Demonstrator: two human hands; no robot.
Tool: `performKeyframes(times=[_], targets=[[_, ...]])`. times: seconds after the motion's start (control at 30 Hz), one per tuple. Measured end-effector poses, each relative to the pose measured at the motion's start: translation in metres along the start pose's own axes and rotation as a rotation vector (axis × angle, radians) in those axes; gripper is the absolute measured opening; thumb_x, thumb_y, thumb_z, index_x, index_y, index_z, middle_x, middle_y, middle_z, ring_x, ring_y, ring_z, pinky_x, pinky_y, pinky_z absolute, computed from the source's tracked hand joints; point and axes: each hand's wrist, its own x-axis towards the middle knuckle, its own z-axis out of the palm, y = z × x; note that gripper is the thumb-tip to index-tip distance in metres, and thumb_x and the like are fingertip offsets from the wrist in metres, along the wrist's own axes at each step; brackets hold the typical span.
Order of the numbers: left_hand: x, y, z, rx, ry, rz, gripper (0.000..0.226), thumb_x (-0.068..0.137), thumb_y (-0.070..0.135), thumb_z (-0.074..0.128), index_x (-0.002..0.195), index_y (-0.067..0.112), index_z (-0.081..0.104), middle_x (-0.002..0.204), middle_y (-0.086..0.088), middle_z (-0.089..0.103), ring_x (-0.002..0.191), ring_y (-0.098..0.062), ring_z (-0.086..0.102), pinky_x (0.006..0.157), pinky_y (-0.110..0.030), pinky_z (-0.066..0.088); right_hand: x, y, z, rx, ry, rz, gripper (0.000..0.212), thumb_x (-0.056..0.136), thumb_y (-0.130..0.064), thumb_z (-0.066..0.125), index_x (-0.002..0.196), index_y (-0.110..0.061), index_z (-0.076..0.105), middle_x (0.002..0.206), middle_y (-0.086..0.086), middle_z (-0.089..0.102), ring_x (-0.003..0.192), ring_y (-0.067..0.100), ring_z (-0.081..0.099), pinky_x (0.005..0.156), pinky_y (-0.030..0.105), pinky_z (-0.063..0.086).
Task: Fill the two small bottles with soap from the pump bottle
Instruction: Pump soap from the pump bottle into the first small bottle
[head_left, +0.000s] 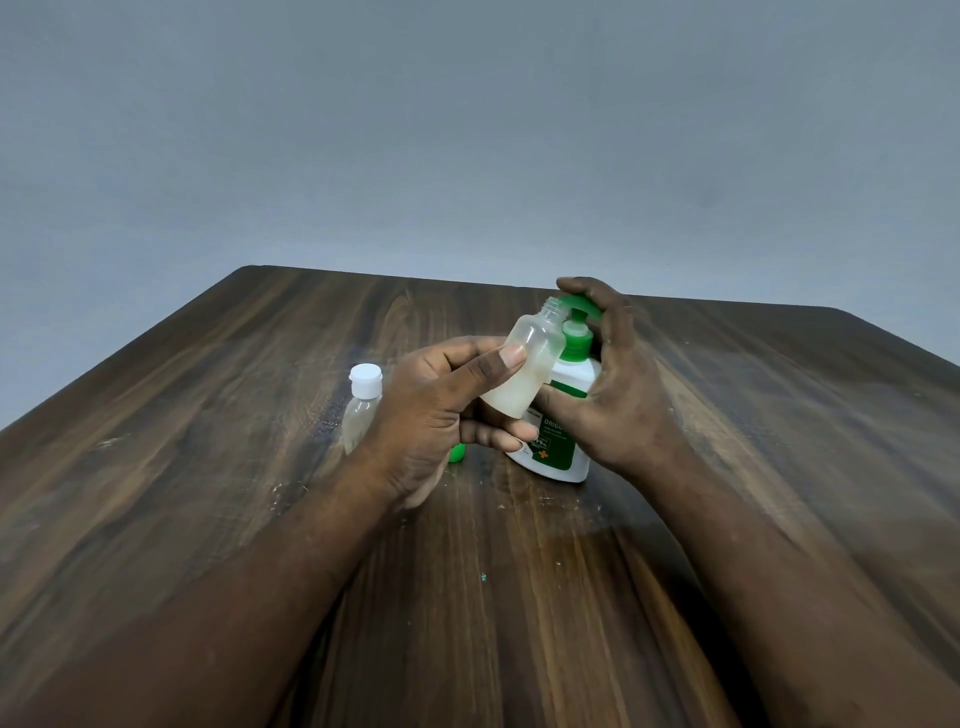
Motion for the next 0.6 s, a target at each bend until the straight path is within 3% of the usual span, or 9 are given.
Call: performKeyframes(times=[0.2,0.33,0.47,0.6], targets=[[-0.0005,-0.0002,-0.0005,-0.002,0.006,-0.004,0.049,0.084,0.040,0.072,0.117,0.004,0.074,0.096,-0.023,0.077,0.059,-0.025,0.072,0.048,-0.024,0.059,-0.0004,-0.0020,0.0032,-0.001,0.039,0.037,0.070,0.081,-0.020,0.091,0.134,-0.029,0.046,0.115,-0.020,0.065,0.102,0.000,0.068,0.082,0.014,0.052],[-0.0005,-0.0005,0.0002,-0.007,0.015,0.002,0.046,0.084,0.040,0.072,0.115,0.006,0.074,0.091,-0.021,0.077,0.059,-0.025,0.072,0.048,-0.024,0.059,-0.0013,-0.0026,0.0039,0.005,0.055,0.038,0.073,0.081,-0.019,0.092,0.137,-0.028,0.047,0.116,-0.019,0.066,0.104,0.002,0.069,0.084,0.015,0.052],[0.0000,-0.0011,0.0010,-0.013,0.020,0.002,0.047,0.086,0.040,0.071,0.117,0.005,0.073,0.090,-0.021,0.076,0.062,-0.026,0.072,0.050,-0.025,0.060,-0.0003,-0.0006,0.0030,-0.004,0.031,0.012,0.079,0.081,-0.016,0.089,0.145,-0.023,0.044,0.118,-0.013,0.067,0.103,0.009,0.071,0.084,0.024,0.056],[0.0003,-0.0015,0.0010,-0.017,0.021,0.003,0.048,0.086,0.039,0.072,0.118,0.004,0.072,0.090,-0.023,0.076,0.061,-0.026,0.072,0.050,-0.025,0.060,0.0001,0.0000,0.0031,0.002,0.043,0.011,0.076,0.081,-0.013,0.090,0.142,-0.021,0.045,0.117,-0.023,0.066,0.101,0.004,0.070,0.081,0.017,0.054]])
